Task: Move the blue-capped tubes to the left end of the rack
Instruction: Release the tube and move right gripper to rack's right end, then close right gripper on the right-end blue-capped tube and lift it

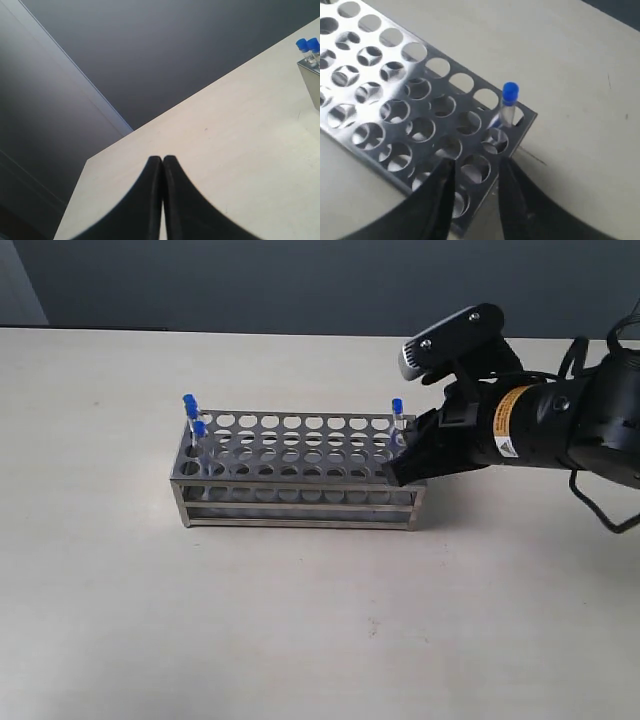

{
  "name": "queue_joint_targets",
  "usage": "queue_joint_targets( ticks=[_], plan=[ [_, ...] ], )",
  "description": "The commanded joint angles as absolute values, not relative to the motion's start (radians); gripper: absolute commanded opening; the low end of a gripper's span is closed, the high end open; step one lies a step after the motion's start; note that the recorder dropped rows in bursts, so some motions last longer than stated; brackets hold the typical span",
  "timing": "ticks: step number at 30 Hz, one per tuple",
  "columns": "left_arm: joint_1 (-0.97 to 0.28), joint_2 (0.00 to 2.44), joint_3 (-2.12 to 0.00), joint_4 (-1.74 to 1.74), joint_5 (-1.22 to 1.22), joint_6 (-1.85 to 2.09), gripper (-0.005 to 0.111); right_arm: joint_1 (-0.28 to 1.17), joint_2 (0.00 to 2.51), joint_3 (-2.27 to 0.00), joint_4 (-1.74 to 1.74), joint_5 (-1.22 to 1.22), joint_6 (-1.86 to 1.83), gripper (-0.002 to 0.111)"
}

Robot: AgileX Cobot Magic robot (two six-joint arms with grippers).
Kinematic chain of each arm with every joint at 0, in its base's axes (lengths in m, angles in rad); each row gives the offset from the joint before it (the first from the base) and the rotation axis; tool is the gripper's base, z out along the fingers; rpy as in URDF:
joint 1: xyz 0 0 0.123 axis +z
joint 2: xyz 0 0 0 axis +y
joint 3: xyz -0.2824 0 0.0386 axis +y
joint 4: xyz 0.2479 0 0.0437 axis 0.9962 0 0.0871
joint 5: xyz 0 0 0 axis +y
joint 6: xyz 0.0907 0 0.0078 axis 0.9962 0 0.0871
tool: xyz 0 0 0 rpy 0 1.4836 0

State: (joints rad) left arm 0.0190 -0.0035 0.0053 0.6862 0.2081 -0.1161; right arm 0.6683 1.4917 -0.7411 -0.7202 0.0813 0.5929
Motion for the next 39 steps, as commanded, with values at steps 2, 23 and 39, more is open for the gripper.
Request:
queue_joint_targets(
  ticks=[2, 23, 39],
  plan=[
    [0.017, 0.0, 0.0, 0.685, 0.205, -0.121, 0.001, 0.538, 1.575, -0.732, -0.729, -0.138, 0.601, 0.03],
    [0.017, 0.0, 0.0, 0.685, 0.205, -0.121, 0.001, 0.523, 1.764, -0.652, -0.3, -0.565, -0.034, 0.03],
    [0.017, 0.0, 0.0, 0.685, 0.205, -0.121, 0.001, 0.523, 1.859, -0.687, -0.123, -0.666, -0.19, 0.03]
  ],
)
